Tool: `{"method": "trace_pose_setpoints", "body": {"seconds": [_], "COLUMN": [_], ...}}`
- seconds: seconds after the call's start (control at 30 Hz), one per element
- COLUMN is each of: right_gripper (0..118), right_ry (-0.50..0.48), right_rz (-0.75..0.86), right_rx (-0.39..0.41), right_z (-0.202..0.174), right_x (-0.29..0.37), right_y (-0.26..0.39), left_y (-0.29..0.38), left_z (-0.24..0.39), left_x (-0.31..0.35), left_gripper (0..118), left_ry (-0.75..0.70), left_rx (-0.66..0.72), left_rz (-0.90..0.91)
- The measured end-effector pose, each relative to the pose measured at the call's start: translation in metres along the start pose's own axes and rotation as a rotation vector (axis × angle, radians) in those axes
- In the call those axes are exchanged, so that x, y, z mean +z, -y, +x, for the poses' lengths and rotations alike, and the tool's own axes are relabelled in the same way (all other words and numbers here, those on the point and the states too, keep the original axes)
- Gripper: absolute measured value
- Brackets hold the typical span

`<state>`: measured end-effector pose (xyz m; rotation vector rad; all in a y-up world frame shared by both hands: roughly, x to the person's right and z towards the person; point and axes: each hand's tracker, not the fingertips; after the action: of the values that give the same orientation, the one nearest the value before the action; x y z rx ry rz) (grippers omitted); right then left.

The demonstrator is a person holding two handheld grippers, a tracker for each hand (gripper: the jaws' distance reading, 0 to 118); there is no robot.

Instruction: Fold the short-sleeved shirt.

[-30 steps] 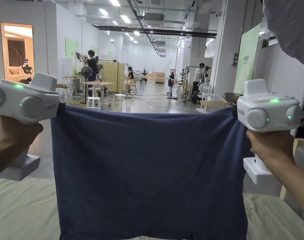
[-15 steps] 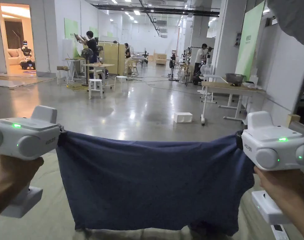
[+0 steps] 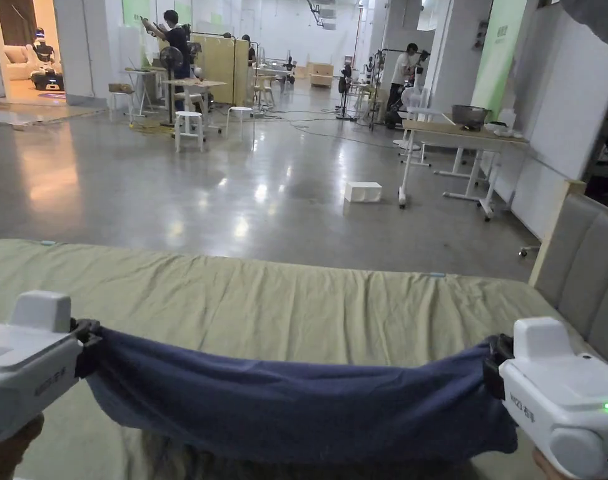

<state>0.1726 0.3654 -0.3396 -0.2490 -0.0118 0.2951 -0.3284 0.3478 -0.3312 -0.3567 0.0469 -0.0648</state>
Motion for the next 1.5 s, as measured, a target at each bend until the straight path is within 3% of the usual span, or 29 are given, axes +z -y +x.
{"method": "trace_pose_setpoints", "body": {"seconds": [0.1, 0.2, 0.57, 0.97, 1.2, 1.27, 1.37, 1.4, 1.5], "right_gripper": [4, 4, 4, 4, 6, 15, 58, 74, 85], "right_ry": [-0.021, -0.060, -0.136, -0.159, -0.141, -0.128, -0.091, -0.085, -0.069], "right_rz": [-0.066, -0.159, -0.471, -0.637, -0.680, -0.677, -0.670, -0.662, -0.565], "right_rx": [0.008, -0.037, -0.006, 0.063, 0.085, 0.092, 0.113, 0.107, 0.065], "right_z": [-0.010, -0.016, -0.035, -0.044, -0.059, -0.059, -0.058, -0.055, -0.047], "right_x": [0.017, 0.030, 0.064, 0.067, 0.056, 0.054, 0.057, 0.059, 0.063], "right_y": [0.037, 0.071, 0.179, 0.246, 0.258, 0.254, 0.243, 0.235, 0.205], "left_y": [0.045, 0.081, 0.188, 0.236, 0.250, 0.248, 0.240, 0.234, 0.213], "left_z": [0.000, 0.000, -0.006, 0.002, -0.004, -0.005, -0.006, -0.006, -0.005], "left_x": [0.018, 0.031, 0.043, 0.033, 0.020, 0.019, 0.020, 0.022, 0.020], "left_gripper": [6, 6, 6, 6, 6, 6, 11, 21, 65], "left_ry": [0.016, 0.018, 0.060, 0.111, 0.112, 0.118, 0.129, 0.121, 0.088], "left_rx": [0.024, 0.025, 0.069, -0.012, 0.046, 0.048, 0.044, 0.042, 0.022], "left_rz": [-0.074, -0.137, -0.429, -0.618, -0.656, -0.663, -0.671, -0.669, -0.594]}}
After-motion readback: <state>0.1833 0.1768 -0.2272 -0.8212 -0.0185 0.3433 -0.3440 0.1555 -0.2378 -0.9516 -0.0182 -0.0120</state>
